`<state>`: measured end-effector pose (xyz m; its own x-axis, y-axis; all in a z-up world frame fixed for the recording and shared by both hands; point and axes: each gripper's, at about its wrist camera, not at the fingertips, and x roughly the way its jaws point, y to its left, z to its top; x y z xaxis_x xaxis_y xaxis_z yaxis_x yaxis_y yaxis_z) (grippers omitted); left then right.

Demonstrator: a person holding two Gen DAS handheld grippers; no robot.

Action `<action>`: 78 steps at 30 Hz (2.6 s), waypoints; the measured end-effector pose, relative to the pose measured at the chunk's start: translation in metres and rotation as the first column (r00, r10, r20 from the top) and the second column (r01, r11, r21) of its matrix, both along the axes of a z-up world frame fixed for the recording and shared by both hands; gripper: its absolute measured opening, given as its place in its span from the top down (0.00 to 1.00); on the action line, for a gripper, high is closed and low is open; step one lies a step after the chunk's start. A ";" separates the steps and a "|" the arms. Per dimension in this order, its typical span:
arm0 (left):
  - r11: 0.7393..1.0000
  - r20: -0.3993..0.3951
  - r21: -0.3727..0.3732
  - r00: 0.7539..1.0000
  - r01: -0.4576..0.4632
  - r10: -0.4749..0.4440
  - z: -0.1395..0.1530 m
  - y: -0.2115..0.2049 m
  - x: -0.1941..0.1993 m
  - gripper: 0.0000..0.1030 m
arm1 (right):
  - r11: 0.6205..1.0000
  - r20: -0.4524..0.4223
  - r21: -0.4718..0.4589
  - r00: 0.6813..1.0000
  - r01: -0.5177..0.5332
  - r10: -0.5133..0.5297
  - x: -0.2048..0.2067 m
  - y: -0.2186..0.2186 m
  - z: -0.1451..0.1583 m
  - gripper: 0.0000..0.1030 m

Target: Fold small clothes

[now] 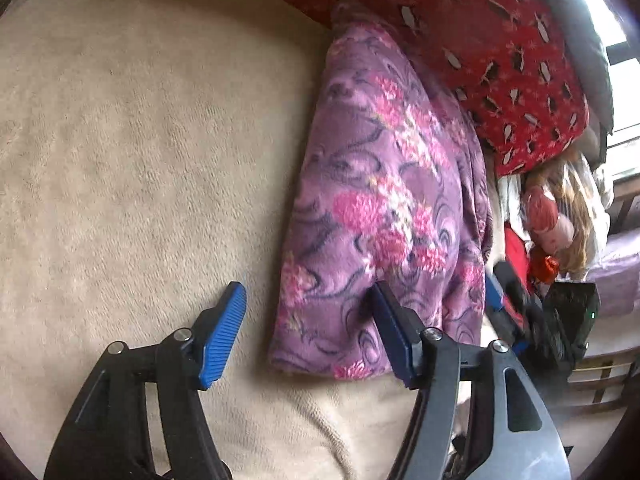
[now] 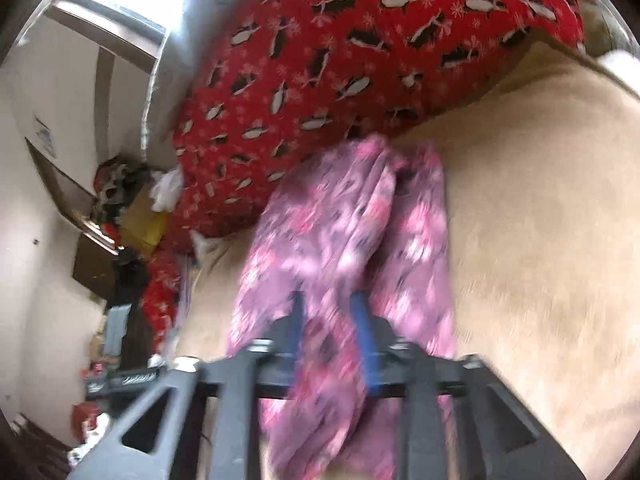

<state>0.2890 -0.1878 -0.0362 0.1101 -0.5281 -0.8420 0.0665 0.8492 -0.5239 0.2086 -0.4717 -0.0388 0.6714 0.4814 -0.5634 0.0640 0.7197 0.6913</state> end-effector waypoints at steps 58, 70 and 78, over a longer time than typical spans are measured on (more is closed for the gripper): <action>0.944 0.165 0.321 0.978 0.070 -0.129 -0.005 -0.054 -0.020 0.29 | 0.863 -0.105 -0.484 0.989 -0.142 0.104 -0.007 0.048 -0.018 0.64; 0.999 0.019 0.047 1.000 0.017 -0.018 0.005 -0.033 0.076 0.29 | 0.992 -0.103 -0.079 0.989 0.098 -0.106 0.078 -0.036 -0.014 0.36; 0.996 -0.005 -0.082 1.000 0.029 -0.030 -0.014 -0.046 0.075 0.18 | 0.998 -0.074 0.029 0.996 -0.046 0.048 0.079 -0.020 -0.042 0.24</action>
<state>0.3642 -0.2336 -0.0498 0.0880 -0.5981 -0.7966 0.0873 0.8013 -0.5919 0.2880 -0.4916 -0.0806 0.6039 0.5278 -0.5973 0.0826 0.7039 0.7055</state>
